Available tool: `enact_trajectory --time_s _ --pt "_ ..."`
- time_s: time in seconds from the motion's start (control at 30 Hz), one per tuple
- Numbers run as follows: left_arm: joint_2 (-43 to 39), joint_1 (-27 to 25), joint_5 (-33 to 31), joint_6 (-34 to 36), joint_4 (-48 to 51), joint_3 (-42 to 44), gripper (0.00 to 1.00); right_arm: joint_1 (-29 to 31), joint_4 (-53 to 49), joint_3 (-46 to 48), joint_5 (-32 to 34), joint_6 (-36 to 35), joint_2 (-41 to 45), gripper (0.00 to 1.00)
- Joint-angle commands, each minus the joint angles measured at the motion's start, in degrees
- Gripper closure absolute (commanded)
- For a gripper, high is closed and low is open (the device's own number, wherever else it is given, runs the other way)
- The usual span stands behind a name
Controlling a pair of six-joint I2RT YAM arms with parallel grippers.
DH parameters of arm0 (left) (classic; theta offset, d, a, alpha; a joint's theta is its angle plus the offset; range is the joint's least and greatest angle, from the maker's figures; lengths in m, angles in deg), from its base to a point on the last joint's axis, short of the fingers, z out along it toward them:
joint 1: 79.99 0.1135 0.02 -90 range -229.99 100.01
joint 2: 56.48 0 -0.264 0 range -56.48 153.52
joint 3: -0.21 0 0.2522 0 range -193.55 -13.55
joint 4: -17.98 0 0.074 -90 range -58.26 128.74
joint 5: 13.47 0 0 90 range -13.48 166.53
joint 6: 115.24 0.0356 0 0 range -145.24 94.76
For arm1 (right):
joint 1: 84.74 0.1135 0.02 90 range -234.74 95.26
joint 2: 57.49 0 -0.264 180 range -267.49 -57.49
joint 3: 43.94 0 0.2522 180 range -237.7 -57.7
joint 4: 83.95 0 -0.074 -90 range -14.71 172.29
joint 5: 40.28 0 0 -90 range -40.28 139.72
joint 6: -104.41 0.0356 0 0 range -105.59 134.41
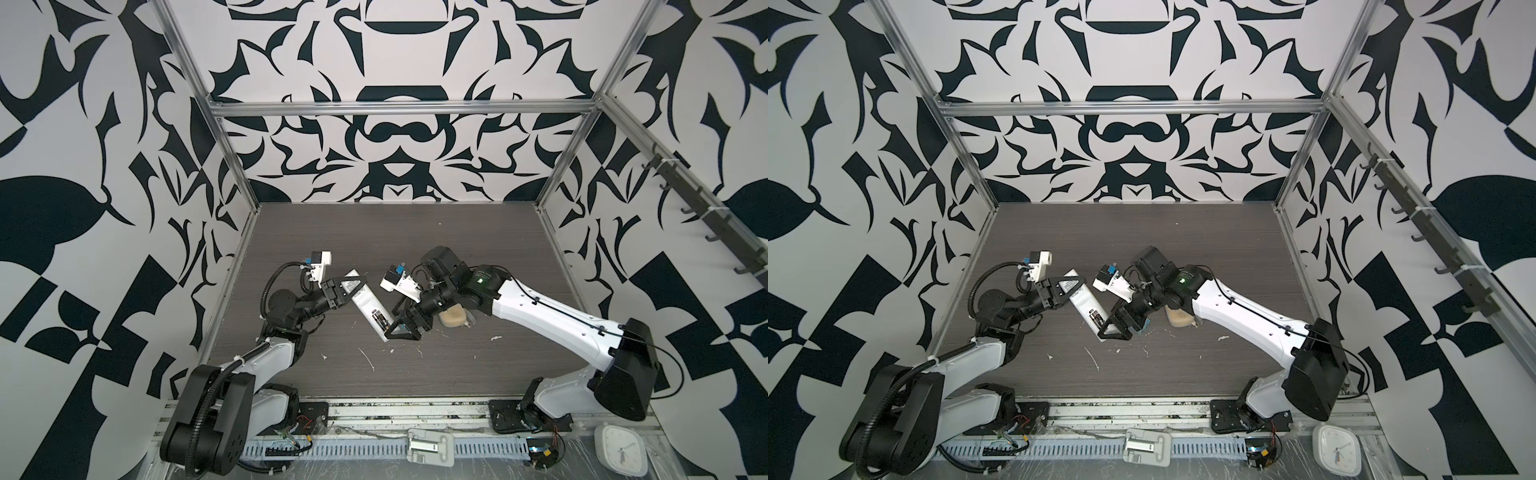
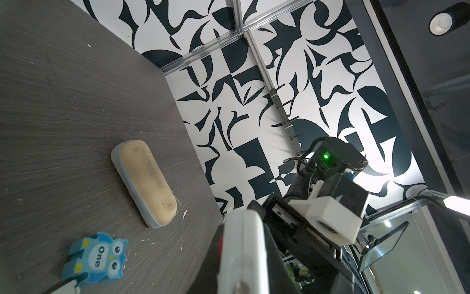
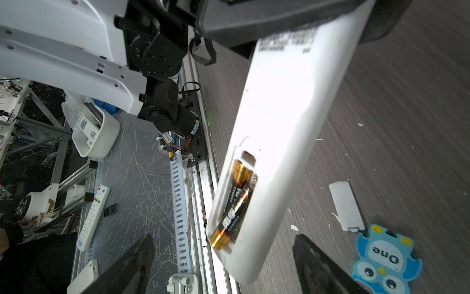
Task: Load the batteries into the remote control
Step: 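Press the right gripper on the battery while the left gripper tilts the remote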
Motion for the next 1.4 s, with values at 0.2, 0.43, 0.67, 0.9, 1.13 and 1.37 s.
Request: enact_trajectory --time_s 0.2,0.43,0.67,0.9,1.13,1.37 --pt "1.0 0.3 1.4 -3.9 -8.4 -1.6 1.00 -2.5 2.1 0.2 -6.6 -2.7 -2.2 0.10" --pt "1.4 0.3 1.5 -4.0 -8.5 -1.7 1.00 -3.4 3.3 0.1 -8.7 -2.9 -3.8 0.16" --pt "1.3 0.3 1.5 -4.1 -8.5 -1.6 1.00 -3.8 3.5 -0.3 -9.1 -2.9 -5.2 0.27" --pt "1.3 0.3 1.4 -4.0 -8.7 -1.5 1.00 -4.0 3.5 -0.7 -9.4 -2.5 -5.7 0.35" --pt "1.8 0.3 1.4 -3.7 -8.7 -1.5 1.00 -4.1 4.0 -0.5 -9.7 -1.6 -5.2 0.32" --pt "1.8 0.3 1.4 -3.8 -8.7 -1.5 1.00 -4.6 5.6 0.0 -9.2 -0.9 -6.0 0.43"
